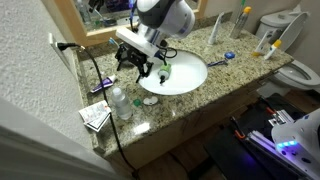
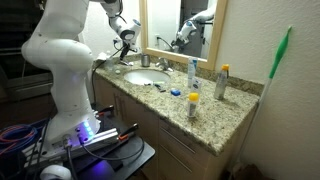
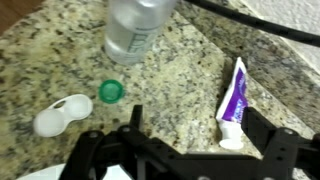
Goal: Move the purple tube of toothpaste to the right side of the counter
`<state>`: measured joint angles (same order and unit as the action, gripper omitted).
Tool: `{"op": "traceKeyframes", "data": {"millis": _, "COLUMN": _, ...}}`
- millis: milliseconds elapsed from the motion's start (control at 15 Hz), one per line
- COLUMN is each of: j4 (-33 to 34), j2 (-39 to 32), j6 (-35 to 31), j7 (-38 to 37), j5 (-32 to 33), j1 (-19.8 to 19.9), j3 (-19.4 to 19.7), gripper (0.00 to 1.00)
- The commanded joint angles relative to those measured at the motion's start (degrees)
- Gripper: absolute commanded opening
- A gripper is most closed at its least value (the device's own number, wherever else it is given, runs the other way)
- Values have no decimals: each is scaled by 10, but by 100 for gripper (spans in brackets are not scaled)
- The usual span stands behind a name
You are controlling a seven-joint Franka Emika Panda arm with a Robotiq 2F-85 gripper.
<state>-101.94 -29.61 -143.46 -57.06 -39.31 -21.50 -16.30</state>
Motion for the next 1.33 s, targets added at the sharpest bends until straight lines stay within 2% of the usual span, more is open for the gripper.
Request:
{"op": "traceKeyframes", "data": {"millis": 0, "j4": 96, "j2": -86, "j6": -119, "j7": -45, "j5": -10, "j1": -42, "j3": 9, "gripper": 100}}
{"op": "traceKeyframes", "data": {"millis": 133, "j4": 121, "j2": -107, "j6": -147, "j7": -82, "j5": 1, "j1": -55, "j3": 14, "gripper": 100}}
{"op": "traceKeyframes", "data": {"millis": 200, "j4": 82, "j2": -78, "j6": -127, "j7": -63, "j5": 3, "j1": -40, "j3": 4, "gripper": 100}}
{"op": "traceKeyframes", "data": {"millis": 400, "j4": 111, "j2": -105, "j6": -143, "j7": -78, "j5": 4, "j1": -50, "j3": 5, "gripper": 100}}
{"op": "traceKeyframes", "data": {"millis": 467, "j4": 110, "j2": -110, "j6": -141, "j7": -133, "j5": 38, "j1": -79, "j3": 51, "gripper": 100}}
{"op": "traceKeyframes", "data": {"millis": 600, "j4": 146, "j2": -145, "j6": -143, "j7": -181, "j5": 69, "j1": -87, "j3": 65, "gripper": 100}}
{"op": "traceKeyframes", "data": {"millis": 867, "j4": 206, "j2": -189, "j6": -118, "j7": -245, "j5": 102, "j1": -71, "j3": 43, "gripper": 100}}
{"op": "traceKeyframes", "data": {"millis": 1267, "j4": 289, "j2": -244, "j6": -62, "j7": -366, "j5": 160, "j1": -84, "j3": 69, "gripper": 100}}
